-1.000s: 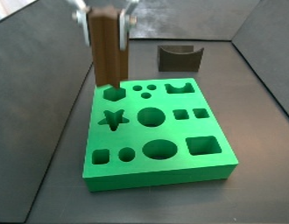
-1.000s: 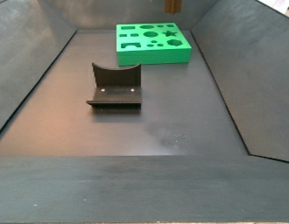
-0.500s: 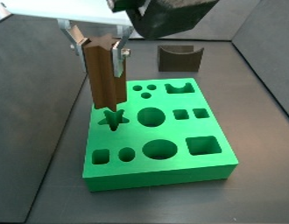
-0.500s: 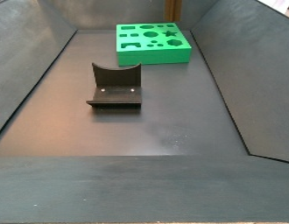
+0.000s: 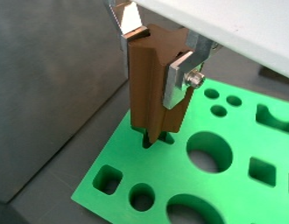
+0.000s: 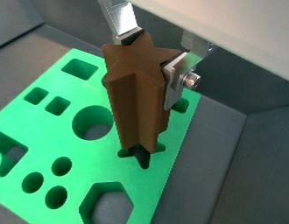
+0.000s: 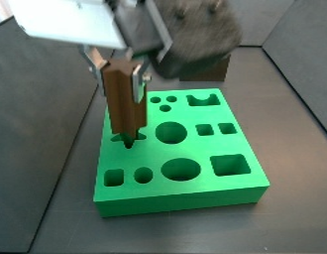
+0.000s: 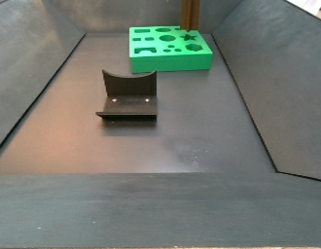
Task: Pick up the star object. Move up. Place the star object on the fixture. Regrasp the star object. Move to above the board. Insert the star object.
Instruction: Insert the star object.
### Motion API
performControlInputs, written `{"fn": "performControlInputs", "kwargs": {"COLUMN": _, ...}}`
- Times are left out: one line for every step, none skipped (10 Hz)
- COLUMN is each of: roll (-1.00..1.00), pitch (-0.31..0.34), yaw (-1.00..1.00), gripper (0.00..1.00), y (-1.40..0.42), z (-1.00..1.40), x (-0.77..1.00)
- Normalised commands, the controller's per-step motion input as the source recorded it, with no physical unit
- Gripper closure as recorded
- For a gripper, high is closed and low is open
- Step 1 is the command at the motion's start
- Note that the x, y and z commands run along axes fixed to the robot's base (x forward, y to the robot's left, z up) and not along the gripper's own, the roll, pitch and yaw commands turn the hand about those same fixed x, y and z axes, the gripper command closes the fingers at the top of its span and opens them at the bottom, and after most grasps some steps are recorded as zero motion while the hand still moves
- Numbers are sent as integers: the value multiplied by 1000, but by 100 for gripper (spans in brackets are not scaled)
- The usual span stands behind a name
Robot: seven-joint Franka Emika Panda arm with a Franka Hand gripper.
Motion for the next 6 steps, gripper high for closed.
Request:
{"fn": "performControlInputs", "kwargs": {"roll": 0, "pitch": 0, "yaw": -243, "gripper": 100, "y": 0, "z": -17, "x": 71}}
{"fn": "performControlInputs", "kwargs": {"roll": 6, "pitch": 0, "yaw": 0, "gripper": 100, "y": 0, "z": -26, "x": 0}}
{"fn": "performControlInputs", "kwargs": {"roll": 86, "pitch": 0, "yaw": 0, "gripper": 100, "y": 0, "z": -189, "x": 0}}
{"fn": "performControlInputs", "kwargs": {"roll": 140, "pitch": 0, "yaw": 0, "gripper": 100, "y": 14, "z": -309, "x": 57}}
{"fn": "performControlInputs", "kwargs": {"roll": 107, "pitch": 0, "yaw": 0, "gripper": 100, "y": 0, "z": -286, "x": 57}}
{"fn": "performControlInputs", "kwargs": {"roll": 10, "pitch": 0, "yaw": 0, "gripper": 100, "y": 0, "z": -120, "x": 0}}
